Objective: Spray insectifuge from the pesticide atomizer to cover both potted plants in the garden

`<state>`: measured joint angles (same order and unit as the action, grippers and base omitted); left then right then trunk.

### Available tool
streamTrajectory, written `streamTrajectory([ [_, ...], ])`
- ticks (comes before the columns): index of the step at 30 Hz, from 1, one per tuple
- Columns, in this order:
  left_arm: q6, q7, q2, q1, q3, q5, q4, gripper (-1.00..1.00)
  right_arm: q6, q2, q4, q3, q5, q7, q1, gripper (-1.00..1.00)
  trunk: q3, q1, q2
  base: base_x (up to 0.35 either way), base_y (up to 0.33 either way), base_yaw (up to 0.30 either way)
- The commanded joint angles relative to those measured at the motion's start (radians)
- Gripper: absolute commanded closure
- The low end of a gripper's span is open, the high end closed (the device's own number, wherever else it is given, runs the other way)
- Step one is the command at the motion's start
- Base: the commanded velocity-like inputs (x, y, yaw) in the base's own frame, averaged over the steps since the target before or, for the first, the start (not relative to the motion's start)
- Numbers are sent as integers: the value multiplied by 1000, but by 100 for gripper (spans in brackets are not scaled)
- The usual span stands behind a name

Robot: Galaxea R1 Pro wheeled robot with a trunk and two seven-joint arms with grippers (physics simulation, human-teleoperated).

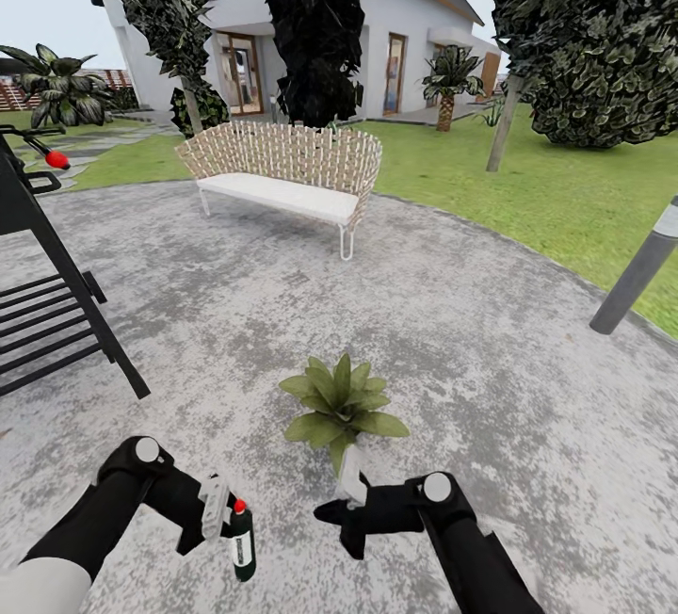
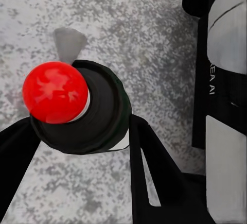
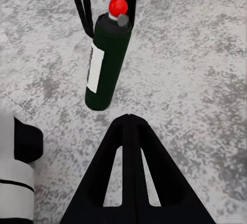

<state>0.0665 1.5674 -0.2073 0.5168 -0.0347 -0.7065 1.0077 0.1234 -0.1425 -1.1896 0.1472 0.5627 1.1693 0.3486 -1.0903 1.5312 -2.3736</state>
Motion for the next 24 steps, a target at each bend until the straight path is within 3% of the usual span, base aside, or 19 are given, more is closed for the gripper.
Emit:
streamTrajectory([
  [1, 7, 3, 0, 1, -10, -3, 3, 100, 10, -2, -2, 2, 2, 4, 2, 100, -1, 0, 0, 0, 0, 0],
  [3, 8, 3, 1, 1, -40, -4, 6, 100, 11, -9, -3, 7, 2, 4, 11, 100, -1, 0, 0, 0, 0, 0],
  [6, 7, 3, 2, 2, -52, -4, 8, 100, 12, -13, -13, 8, 1, 3, 20, 100, -1, 0, 0, 0, 0, 0],
  [12, 6, 3, 13, 2, -62, -4, 9, 100, 15, -15, -30, 9, 1, 3, 31, 100, -1, 0, 0, 0, 0, 0],
  [16, 5, 3, 44, 2, -65, -4, 25, 100, 23, -15, -29, 9, 0, 3, 32, 100, -1, 0, 0, 0, 0, 0],
  [24, 5, 3, 54, 2, -65, -1, 51, 100, 24, -15, -24, 9, 2, 2, 32, 100, -1, 0, 0, 0, 0, 0],
])
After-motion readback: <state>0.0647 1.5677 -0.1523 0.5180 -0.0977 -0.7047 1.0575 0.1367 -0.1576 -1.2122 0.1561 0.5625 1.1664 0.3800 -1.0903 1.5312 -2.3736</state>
